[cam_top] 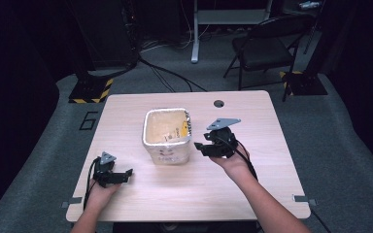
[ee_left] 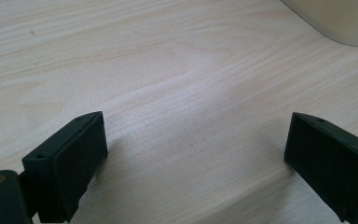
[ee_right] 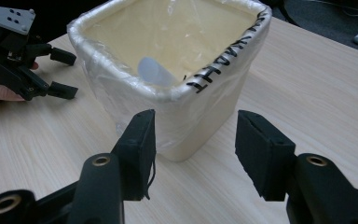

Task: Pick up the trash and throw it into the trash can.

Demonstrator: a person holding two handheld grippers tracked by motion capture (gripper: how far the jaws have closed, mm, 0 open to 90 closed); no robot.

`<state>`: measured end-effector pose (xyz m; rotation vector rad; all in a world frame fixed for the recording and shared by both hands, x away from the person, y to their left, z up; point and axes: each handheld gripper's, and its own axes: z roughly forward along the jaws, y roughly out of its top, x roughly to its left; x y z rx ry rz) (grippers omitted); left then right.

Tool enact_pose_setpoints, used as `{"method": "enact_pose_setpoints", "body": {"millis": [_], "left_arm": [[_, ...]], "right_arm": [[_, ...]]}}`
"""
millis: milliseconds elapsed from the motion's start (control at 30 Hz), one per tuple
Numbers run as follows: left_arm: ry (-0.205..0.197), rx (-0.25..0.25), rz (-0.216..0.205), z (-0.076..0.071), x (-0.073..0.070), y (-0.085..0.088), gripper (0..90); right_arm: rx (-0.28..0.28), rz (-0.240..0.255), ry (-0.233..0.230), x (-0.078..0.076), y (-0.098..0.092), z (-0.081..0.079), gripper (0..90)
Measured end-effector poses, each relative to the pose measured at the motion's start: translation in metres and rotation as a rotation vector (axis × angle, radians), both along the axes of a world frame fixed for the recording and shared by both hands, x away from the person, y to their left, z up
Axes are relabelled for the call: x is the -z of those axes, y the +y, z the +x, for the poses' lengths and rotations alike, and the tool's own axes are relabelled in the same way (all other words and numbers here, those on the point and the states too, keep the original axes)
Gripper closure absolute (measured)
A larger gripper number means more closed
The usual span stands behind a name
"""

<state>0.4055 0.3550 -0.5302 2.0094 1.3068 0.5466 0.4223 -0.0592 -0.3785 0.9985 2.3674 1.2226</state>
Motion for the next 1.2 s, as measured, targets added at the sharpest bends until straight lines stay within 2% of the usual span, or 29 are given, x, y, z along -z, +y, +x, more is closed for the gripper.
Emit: {"method": "enact_pose_setpoints", "body": {"millis": [433, 667, 833, 1200], "left_arm": [[0.0, 0.0, 0.0, 0.0, 0.0, 0.0, 5.5], [0.0, 0.0, 0.0, 0.0, 0.0, 0.0, 5.5], [0.0, 0.0, 0.0, 0.0, 0.0, 0.0, 5.5], [0.0, -0.001, 0.0, 0.0, 0.0, 0.0, 5.5]], "right_arm": [[0.05, -0.017, -0.022, 0.004, -0.021, -0.001, 47.3], [0.097, -0.028, -0.034, 0.013, -0.039, -0.002, 47.4], [0.123, -0.018, -0.037, 0.019, -0.049, -0.004, 47.2], [0.163, -0.015, -0.041, 0.03, -0.067, -0.005, 47.0]]}}
